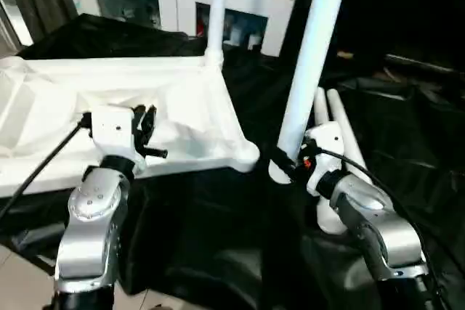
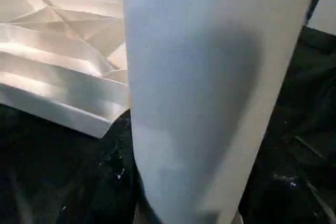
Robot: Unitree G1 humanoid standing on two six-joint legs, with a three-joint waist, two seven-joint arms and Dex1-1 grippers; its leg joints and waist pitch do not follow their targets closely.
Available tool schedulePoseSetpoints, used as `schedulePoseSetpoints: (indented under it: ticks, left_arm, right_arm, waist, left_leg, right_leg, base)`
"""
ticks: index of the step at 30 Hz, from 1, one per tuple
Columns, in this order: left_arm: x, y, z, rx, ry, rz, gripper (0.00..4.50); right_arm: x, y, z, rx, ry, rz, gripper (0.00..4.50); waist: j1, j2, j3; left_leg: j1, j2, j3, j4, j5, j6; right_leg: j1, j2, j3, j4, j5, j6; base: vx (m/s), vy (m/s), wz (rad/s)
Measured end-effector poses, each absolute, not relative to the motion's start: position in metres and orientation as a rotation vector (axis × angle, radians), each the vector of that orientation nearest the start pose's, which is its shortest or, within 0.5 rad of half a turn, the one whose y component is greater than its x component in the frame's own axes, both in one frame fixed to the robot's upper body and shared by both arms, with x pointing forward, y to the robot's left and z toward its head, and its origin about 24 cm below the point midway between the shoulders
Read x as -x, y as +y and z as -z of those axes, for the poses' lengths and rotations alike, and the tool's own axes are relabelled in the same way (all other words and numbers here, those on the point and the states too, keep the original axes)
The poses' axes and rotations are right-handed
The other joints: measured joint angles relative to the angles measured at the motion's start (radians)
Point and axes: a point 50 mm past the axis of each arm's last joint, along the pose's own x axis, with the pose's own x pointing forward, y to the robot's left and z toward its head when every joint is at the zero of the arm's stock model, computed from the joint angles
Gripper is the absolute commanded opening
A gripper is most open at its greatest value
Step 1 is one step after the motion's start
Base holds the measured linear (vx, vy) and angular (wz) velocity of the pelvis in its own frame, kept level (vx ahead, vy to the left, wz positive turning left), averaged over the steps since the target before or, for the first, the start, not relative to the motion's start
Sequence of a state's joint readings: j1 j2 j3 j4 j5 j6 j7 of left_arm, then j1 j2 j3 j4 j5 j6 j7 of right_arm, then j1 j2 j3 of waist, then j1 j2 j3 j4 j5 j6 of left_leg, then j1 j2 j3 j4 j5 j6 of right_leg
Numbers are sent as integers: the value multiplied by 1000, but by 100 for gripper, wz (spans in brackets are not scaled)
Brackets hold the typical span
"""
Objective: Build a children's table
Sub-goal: Insert table leg to table base
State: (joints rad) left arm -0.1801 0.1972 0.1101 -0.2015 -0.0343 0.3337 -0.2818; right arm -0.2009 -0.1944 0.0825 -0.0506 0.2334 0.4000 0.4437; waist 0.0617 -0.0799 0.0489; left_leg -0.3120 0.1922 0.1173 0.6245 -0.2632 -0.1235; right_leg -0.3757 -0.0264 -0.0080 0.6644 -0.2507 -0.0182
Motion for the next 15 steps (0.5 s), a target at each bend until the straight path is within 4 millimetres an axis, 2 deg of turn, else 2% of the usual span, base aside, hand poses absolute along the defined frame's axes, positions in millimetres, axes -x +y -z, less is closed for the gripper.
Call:
schedulePoseSetpoints:
  ticks: [5, 9, 14, 15]
  left_arm:
    - [-293, 165, -118, -126, -31, 570, 127]
    - [-308, 151, -124, -231, 28, 848, 162]
    - [-322, 137, -105, -368, 219, 1039, 173]
    - [-325, 137, -100, -398, 259, 1059, 155]
  right_arm:
    - [-286, -131, -73, -32, 155, -596, 193]
    - [-293, -146, -81, 3, 137, -572, 193]
    - [-296, -159, -84, 22, 129, -553, 193]
    - [-297, -160, -85, 29, 126, -555, 193]
  waist:
    - [20, 2, 4]
    - [31, 4, 7]
    - [27, 3, 8]
    - [26, 3, 8]
  left_leg:
    - [-5, 1, 1, -5, 19, -1]
    - [-5, 1, 2, -7, 28, -2]
    - [-9, 1, 4, -13, 36, 0]
    - [-9, 1, 4, -16, 37, 0]
  right_leg:
    - [-5, -1, -3, -2, 15, 3]
    - [-6, -2, -3, -2, 21, 3]
    - [-8, -4, -4, -4, 26, -2]
    - [-9, -4, -4, -5, 26, -3]
  base:
    - [-84, -20, 5]
    - [-14, -2, 0]
    - [0, 0, 0]
    - [0, 0, 0]
